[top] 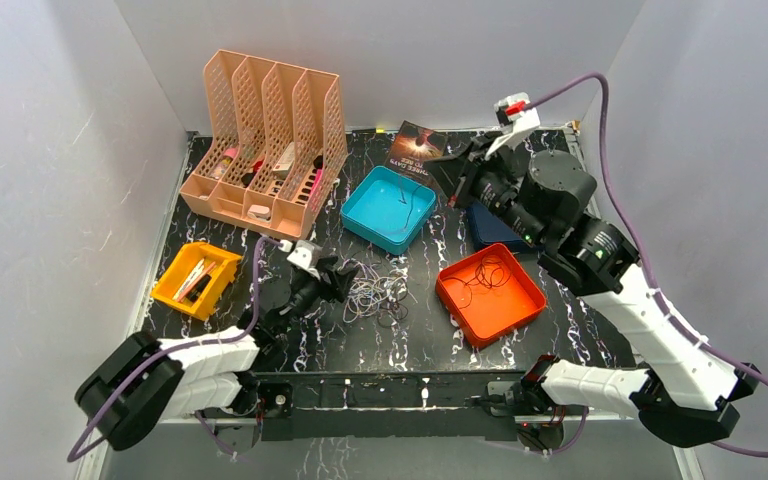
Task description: Untangle the cables
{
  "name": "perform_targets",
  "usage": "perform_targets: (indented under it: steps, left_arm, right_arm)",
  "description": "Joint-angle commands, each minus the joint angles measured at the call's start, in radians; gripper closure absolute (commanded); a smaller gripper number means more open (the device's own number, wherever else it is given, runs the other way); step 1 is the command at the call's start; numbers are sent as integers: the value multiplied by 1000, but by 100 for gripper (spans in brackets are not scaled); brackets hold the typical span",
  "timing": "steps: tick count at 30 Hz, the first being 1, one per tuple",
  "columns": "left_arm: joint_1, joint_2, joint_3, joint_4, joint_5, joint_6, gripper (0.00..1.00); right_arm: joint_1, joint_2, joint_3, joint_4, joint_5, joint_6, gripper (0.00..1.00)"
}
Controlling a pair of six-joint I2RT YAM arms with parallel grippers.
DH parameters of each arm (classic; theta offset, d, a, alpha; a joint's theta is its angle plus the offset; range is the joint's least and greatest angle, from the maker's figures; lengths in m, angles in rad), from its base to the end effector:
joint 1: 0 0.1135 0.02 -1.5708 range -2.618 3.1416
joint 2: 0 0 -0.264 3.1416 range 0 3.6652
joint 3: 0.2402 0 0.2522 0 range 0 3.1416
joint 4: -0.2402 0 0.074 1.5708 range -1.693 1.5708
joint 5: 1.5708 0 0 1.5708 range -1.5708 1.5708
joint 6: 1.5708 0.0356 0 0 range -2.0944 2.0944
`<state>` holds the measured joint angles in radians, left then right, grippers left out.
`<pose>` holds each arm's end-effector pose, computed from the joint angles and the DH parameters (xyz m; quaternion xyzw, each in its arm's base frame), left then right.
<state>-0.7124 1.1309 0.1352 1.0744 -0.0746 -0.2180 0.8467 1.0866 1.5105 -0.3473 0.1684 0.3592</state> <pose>0.1533 -0.1289 0.1881 0.1394 0.6643 -0.3066 0.6672 0.1399 0.1492 0.5109 -0.1035 0.6720 0.3675 0.6346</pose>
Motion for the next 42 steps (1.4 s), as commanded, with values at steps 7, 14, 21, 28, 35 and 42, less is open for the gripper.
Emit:
perform_targets:
  steps: [7, 14, 21, 28, 35, 42]
  left_arm:
    - [7, -223, 78, -283, -118, -18, 21]
    - [7, -278, 173, -486, -204, -48, 11]
    - [7, -243, 325, -746, -267, -102, 2]
    - [6, -180, 457, -946, -323, -145, 2]
    - [7, -167, 475, -966, -332, -124, 2]
    - [7, -145, 499, -993, -348, -109, 2]
  right_arm:
    - [5, -90, -75, -248, 427, -21, 100]
    - [5, -72, -78, -522, 634, 85, 100]
    - [4, -94, -107, -661, 729, 238, 100]
    - [5, -118, -192, -700, 756, 334, 100]
    - [5, -112, -222, -728, 772, 361, 100]
    - [5, -115, -267, -709, 776, 364, 100]
